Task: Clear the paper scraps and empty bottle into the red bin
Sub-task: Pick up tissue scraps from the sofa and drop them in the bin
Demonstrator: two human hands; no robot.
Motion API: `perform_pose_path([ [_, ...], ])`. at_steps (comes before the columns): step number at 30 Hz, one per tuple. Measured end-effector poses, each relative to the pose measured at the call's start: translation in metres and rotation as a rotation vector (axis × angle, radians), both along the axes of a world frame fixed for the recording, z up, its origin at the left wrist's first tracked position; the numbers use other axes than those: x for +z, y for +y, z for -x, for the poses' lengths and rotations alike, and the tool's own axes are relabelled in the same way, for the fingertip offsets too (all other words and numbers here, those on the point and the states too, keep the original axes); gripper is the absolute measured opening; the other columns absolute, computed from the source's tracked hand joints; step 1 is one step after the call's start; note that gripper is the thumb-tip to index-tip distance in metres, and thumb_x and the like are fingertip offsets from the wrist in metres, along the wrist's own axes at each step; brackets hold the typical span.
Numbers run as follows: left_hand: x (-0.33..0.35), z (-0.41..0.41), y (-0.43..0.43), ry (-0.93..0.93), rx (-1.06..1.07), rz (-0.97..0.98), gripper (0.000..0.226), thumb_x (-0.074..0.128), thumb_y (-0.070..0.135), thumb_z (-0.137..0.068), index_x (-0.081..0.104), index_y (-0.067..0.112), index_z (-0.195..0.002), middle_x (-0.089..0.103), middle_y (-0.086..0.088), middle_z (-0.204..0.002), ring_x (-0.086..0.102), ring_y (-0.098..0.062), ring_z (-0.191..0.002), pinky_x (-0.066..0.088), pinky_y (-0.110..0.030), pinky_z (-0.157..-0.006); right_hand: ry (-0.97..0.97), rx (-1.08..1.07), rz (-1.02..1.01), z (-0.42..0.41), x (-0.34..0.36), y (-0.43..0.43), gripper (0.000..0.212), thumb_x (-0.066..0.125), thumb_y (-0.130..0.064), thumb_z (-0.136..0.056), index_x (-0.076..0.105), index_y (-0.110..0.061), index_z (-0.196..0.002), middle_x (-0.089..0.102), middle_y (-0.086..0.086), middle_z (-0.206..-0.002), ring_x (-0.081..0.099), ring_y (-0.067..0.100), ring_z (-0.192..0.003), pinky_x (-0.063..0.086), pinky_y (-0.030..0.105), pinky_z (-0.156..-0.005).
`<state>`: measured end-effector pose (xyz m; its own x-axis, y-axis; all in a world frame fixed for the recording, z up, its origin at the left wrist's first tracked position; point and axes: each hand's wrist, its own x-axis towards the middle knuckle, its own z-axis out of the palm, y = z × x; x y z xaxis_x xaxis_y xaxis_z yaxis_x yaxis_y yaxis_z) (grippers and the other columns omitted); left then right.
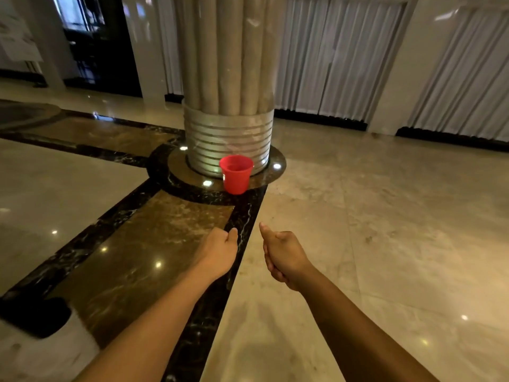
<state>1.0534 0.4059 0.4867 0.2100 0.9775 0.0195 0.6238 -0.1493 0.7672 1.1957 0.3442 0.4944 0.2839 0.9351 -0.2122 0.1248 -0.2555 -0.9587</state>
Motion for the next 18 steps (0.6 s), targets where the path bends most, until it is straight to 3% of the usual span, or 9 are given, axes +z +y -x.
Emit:
perform_pose_path([
  [8,0.013,-0.108,0.215,0.075,-0.077,-0.016,0.057,0.038,0.033,-0.101,0.039,0.013,-0.048,0.043,-0.003,-0.050,0.049,-0.029,-0.054,0.039,-0.037,-0.056,-0.122,-0.141,0.057,-0.111,0.011,0.205,0.060,0.047,-0.043,-0.099,0.038,-0.016,-0.046,0.035,0.000,-0.035,0.029,0.015,-0.026,0.026,0.018,-0.035],
  [14,-0.010,-0.184,0.362,0.202,-0.135,0.023,0.053,0.033,0.034,-0.102,0.039,0.011,-0.055,0.043,-0.005,-0.055,0.046,-0.024,-0.056,0.037,-0.034,-0.055,-0.227,-0.158,0.089,-0.194,-0.019,0.361,0.054,0.052,-0.041,-0.093,0.036,-0.015,-0.049,0.034,-0.001,-0.039,0.034,0.019,-0.036,0.032,0.024,-0.044],
  [18,-0.029,-0.246,0.472,0.270,-0.107,0.054,0.050,0.033,0.034,-0.102,0.050,0.004,-0.066,0.061,-0.017,-0.073,0.060,-0.032,-0.073,0.044,-0.038,-0.064,-0.256,-0.091,0.082,-0.250,-0.044,0.476,0.060,0.051,-0.038,-0.093,0.036,-0.020,-0.038,0.035,-0.007,-0.035,0.033,0.010,-0.031,0.033,0.024,-0.045],
])
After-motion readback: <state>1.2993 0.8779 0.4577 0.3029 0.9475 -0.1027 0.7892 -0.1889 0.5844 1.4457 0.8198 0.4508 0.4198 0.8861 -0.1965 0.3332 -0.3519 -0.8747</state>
